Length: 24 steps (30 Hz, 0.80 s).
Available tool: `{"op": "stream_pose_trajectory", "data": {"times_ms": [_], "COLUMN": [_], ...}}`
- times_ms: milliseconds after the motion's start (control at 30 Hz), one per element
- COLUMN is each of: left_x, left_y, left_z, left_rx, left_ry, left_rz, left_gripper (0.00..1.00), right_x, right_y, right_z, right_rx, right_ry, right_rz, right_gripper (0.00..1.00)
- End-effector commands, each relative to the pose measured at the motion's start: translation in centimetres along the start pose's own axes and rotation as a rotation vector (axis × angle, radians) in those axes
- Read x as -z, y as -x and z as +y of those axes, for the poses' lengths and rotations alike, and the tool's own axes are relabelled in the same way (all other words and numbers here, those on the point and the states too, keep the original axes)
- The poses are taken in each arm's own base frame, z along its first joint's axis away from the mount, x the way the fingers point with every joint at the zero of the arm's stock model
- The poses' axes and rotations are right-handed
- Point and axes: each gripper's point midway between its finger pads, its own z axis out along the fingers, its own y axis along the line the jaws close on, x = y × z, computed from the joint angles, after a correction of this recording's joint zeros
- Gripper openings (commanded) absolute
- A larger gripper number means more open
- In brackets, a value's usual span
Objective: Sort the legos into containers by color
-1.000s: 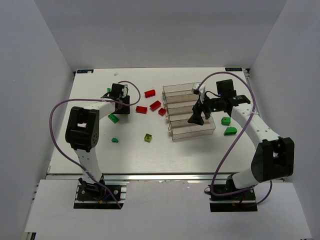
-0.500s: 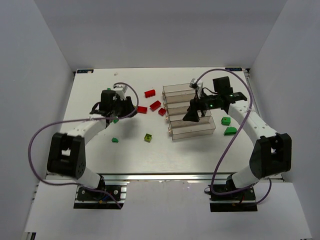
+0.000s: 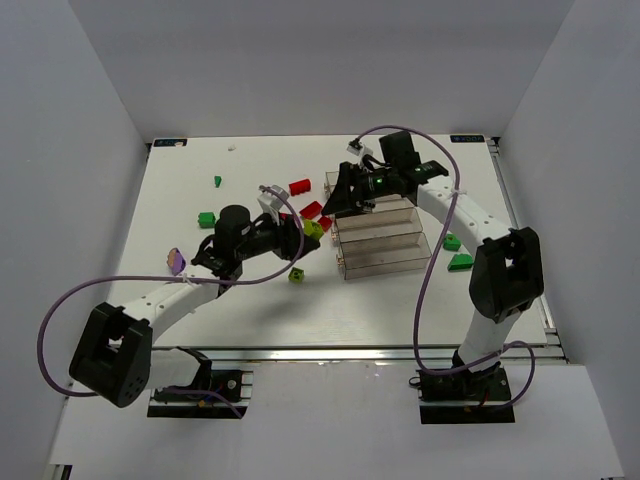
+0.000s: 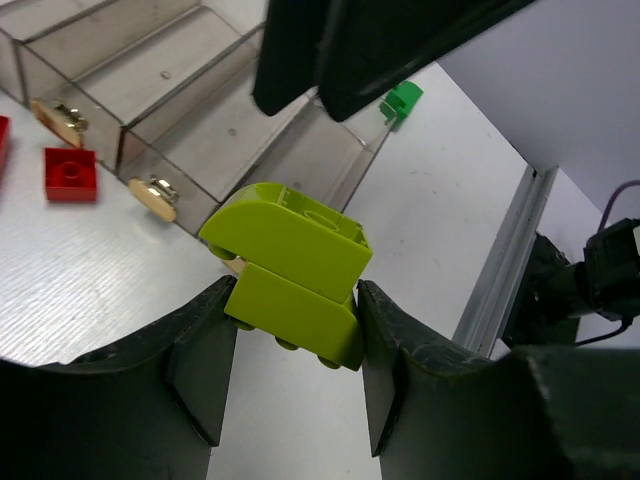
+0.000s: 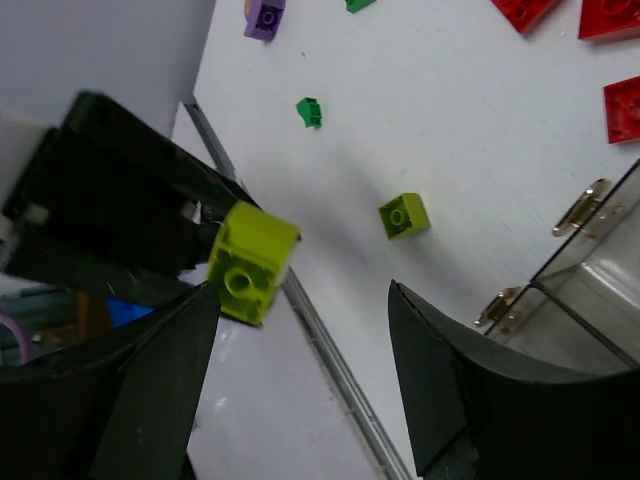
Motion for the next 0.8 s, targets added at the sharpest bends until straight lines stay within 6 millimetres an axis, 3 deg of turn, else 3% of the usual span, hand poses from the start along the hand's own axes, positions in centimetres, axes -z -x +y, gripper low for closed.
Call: {"op": "stream_pose_trajectory", "data": {"times_ms": [0, 167, 400, 767], "left_x": [-0.9, -2.0, -2.2, -2.1], "left_y": [1.4, 1.6, 1.8, 1.7], "left_z": [-1.9, -2.3, -2.0, -1.3], "left_rx": [-0.058, -0.079, -0.09, -0.106], "left_ry": [-0.037, -0.025, -0.003, 0.03], "left_rz": [-0.028, -0.027, -0.034, -0.039], "left_gripper": [0.24, 0.24, 0.24, 0.23], "right_x": [-0.3, -0.9, -1.1, -1.0], "right_y": [1.2, 0.4, -1.1, -2.4], "right_z": [3.5, 5.1, 4.2, 3.5], "right_rx": [-0.095, -0.08, -0.057, -0.032], "right_ry": [0.068, 0.074, -0.016, -0.084], "right_rz": [-0.01, 0.001, -0.002, 0.007], "right_gripper": [0.73, 0.73, 0.7, 0.54]}}
